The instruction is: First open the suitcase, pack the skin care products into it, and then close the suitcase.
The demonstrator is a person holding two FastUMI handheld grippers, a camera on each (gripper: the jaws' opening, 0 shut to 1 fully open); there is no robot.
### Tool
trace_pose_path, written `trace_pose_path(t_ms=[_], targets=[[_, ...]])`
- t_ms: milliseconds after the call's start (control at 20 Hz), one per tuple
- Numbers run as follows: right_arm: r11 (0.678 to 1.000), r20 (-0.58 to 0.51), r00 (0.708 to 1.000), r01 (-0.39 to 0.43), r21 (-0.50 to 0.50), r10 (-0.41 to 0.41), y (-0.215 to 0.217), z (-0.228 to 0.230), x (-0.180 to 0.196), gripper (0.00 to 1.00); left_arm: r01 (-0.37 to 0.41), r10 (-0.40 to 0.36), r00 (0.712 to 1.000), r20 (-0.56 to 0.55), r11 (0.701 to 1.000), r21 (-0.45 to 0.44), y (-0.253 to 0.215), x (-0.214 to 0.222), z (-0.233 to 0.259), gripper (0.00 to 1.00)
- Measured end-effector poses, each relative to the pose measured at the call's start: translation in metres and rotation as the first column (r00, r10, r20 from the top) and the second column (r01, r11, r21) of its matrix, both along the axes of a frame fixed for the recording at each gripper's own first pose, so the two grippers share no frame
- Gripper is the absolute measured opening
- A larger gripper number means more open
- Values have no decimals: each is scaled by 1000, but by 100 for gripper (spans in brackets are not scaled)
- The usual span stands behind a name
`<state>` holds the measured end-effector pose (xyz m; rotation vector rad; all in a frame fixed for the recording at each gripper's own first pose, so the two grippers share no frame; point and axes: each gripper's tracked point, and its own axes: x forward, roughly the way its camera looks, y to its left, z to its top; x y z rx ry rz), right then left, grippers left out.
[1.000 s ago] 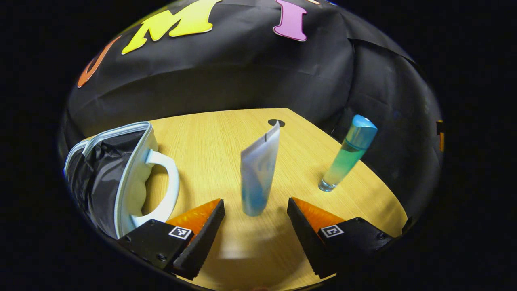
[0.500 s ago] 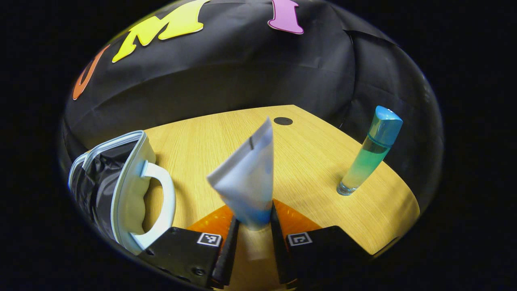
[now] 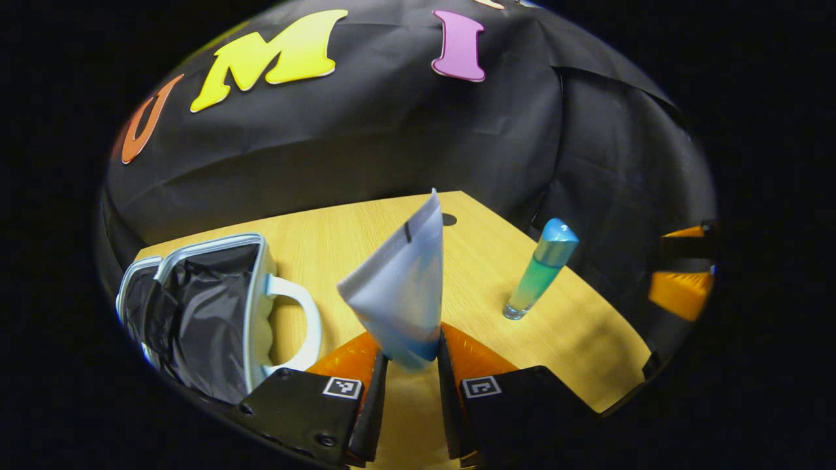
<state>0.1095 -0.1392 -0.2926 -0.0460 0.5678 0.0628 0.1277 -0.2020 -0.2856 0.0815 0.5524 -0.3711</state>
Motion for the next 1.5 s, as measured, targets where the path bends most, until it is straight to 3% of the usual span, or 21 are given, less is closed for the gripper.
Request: trace_pose_path(t_ms=[250,500,650,800,1000,1100,1200,1250,1500], targets=[[998,-1,998,-55,-9,55,33,-36,31,80,-9,8,1000,23,1000,23,37,-43,44,42],[997,-15,998,-65,-48,64,45,-78,67,81,-158,158,987,-11,986,-60,86,-98,83,42],[998,-47,997,-60,-31,59,52,-97,82,82,-265,264,964,-21,964,-36,140,-130,94,41],[998,-44,998,-55,-27,53,57,-103,95,72,-348,349,937,-32,937,23,191,-164,100,41],[999,-35,999,-39,4,39,58,-106,104,68,-444,445,895,-36,896,27,236,-197,111,41],[1000,-32,999,-24,12,24,55,-108,107,66,-445,446,894,-46,895,21,244,-201,111,42],[999,-30,1000,8,33,-7,50,-104,105,56,-444,446,894,-37,895,48,251,-200,110,42],[999,-38,999,15,48,-13,49,-109,107,42,-444,445,895,-41,895,39,253,-198,108,42],[998,-70,997,31,61,-27,53,-103,83,40,-445,445,894,-55,895,9,272,-184,112,41]])
